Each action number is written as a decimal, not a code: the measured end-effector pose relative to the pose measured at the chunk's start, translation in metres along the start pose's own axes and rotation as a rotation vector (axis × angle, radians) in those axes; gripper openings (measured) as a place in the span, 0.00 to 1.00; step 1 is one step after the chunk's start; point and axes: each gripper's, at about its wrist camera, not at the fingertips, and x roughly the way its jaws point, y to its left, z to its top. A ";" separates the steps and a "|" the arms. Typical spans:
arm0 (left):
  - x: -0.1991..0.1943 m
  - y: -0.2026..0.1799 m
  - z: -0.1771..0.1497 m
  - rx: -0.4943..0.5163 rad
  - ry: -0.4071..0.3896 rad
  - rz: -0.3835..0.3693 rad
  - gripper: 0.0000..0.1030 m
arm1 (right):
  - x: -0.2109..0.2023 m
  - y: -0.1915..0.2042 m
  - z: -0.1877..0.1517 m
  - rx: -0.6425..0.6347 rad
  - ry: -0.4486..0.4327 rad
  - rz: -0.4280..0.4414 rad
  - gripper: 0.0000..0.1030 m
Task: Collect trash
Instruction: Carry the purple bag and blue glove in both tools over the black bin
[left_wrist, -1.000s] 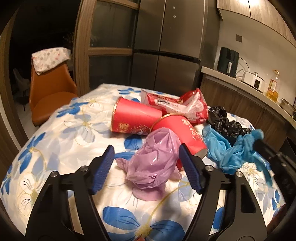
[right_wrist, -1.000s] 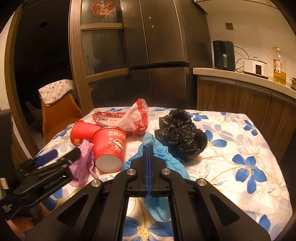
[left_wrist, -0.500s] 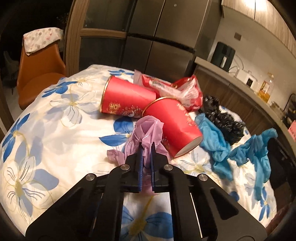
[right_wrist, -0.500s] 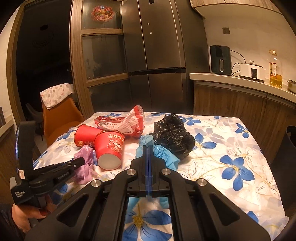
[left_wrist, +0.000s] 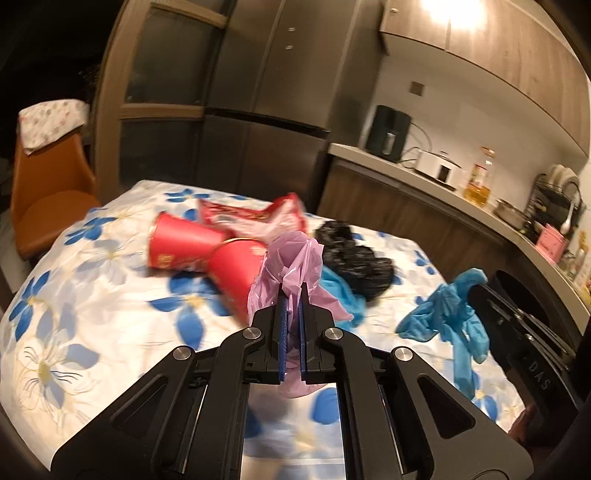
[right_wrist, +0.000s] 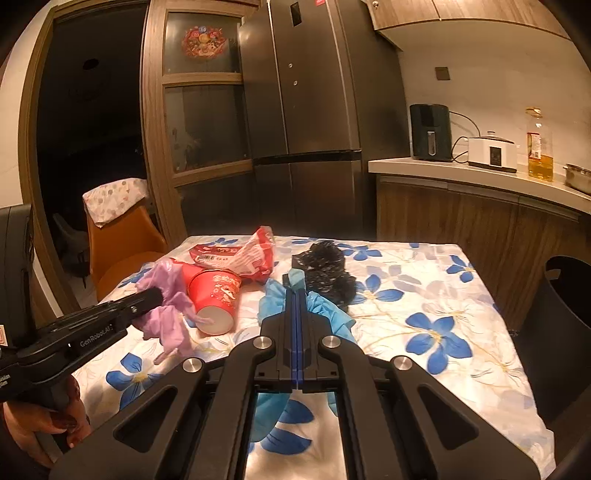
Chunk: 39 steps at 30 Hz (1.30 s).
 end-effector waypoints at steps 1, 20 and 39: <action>0.000 -0.006 -0.001 0.007 0.001 -0.009 0.04 | -0.004 -0.003 0.000 0.001 -0.002 -0.006 0.01; 0.019 -0.103 -0.022 0.134 0.059 -0.153 0.04 | -0.044 -0.064 -0.002 0.040 -0.035 -0.113 0.01; 0.043 -0.216 -0.001 0.258 0.033 -0.325 0.04 | -0.078 -0.141 0.029 0.074 -0.117 -0.271 0.01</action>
